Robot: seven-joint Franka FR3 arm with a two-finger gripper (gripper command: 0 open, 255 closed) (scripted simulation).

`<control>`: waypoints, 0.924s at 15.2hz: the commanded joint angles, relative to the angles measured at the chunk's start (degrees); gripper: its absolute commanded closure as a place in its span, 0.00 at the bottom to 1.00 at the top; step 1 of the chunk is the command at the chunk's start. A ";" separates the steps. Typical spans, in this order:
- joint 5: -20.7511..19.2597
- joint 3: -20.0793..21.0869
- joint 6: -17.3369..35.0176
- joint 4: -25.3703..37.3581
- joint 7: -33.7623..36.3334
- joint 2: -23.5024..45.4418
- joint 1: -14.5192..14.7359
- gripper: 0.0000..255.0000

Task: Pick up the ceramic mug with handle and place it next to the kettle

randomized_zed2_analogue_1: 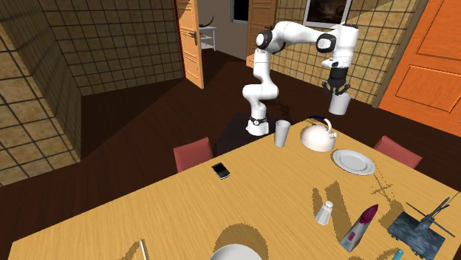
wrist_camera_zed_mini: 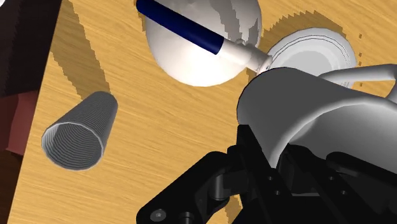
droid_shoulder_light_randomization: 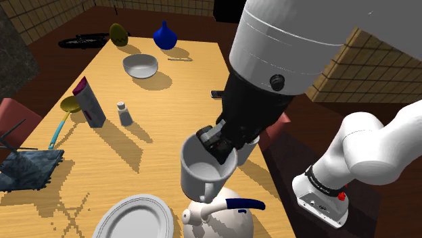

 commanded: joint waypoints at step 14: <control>-12.71 26.39 -1.87 17.80 30.18 19.93 0.16 1.00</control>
